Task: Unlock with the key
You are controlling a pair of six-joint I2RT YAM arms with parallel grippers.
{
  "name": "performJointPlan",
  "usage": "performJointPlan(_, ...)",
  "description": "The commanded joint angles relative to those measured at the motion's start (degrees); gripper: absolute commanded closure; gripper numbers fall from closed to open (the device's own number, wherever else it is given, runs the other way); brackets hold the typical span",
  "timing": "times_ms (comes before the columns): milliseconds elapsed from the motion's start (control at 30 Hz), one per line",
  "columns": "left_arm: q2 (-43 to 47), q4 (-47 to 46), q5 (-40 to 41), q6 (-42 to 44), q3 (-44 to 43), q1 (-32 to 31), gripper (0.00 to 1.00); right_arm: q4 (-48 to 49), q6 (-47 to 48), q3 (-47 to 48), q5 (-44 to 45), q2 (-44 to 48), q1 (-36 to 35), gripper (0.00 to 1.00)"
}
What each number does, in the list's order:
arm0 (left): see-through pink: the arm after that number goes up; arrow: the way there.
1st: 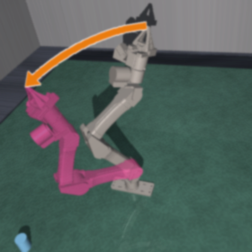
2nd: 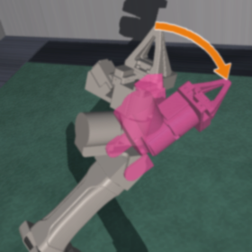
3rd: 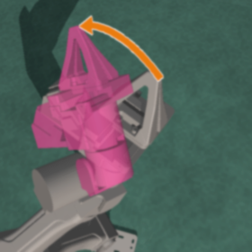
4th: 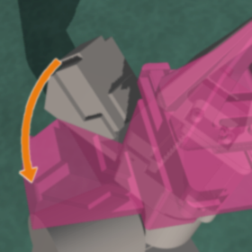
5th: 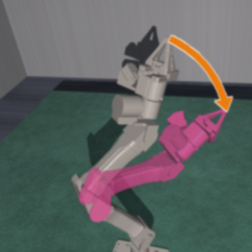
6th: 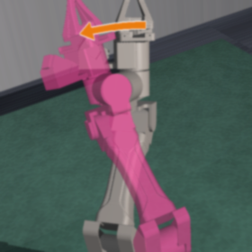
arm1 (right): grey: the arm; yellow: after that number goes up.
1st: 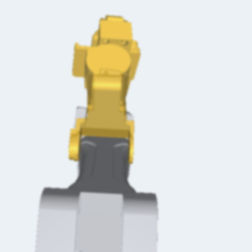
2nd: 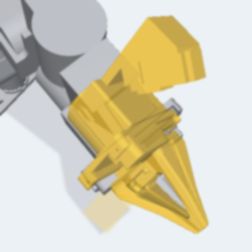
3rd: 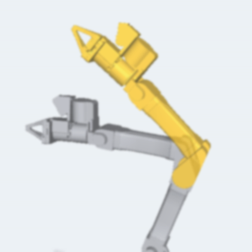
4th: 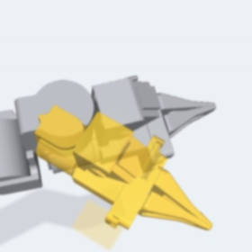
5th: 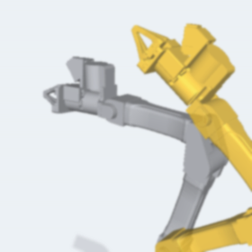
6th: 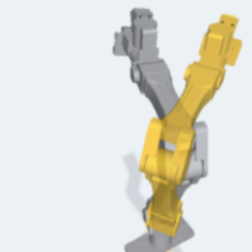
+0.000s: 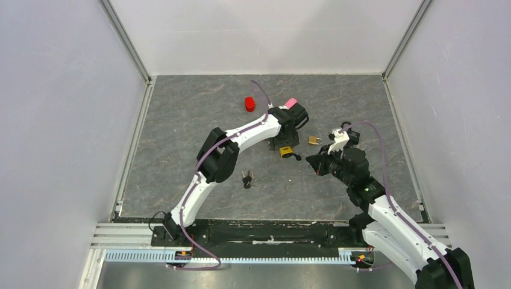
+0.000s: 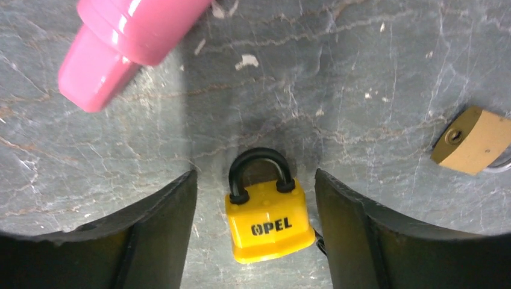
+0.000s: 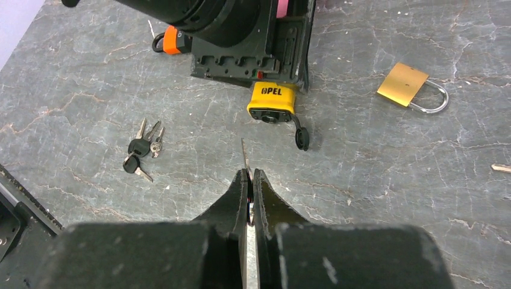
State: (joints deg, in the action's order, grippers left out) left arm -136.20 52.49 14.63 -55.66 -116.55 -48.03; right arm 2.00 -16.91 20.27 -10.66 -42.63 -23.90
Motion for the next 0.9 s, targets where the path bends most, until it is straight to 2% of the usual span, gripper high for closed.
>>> performJointPlan(0,-1.73,4.48,1.68,-2.02,-2.34,-1.73,0.27,1.08,0.83,0.34,1.48,1.24,-0.27,1.0)
performJointPlan(133,0.26,4.16,1.16,-3.53,1.68,-2.23,0.39,1.29,0.64,0.14,1.02,1.32,-0.25,1.0)
performJointPlan(267,5.63,0.06,2.12,-5.94,7.9,-2.15,0.54,2.53,0.83,-0.5,-0.2,1.83,-0.26,1.0)
performJointPlan(433,15.04,-7.37,2.54,-10.05,17.19,-1.07,0.86,6.92,-1.65,-3.07,-2.85,3.28,-0.25,1.0)
performJointPlan(533,21.3,-11.9,2.33,-12.67,23.27,-0.28,0.98,12.38,-4.56,-5.22,-5.87,3.15,-0.56,1.0)
performJointPlan(733,33.49,-20.51,0.55,-18.72,35.51,1.3,0.98,22.95,-8.64,-7.49,-5.84,1.58,-6.46,1.0)
performJointPlan(867,39.52,-24.12,-1.34,-22.56,40.3,1.54,0.98,29.64,-10.66,-7.72,-5.48,-1.23,-10.61,1.0)
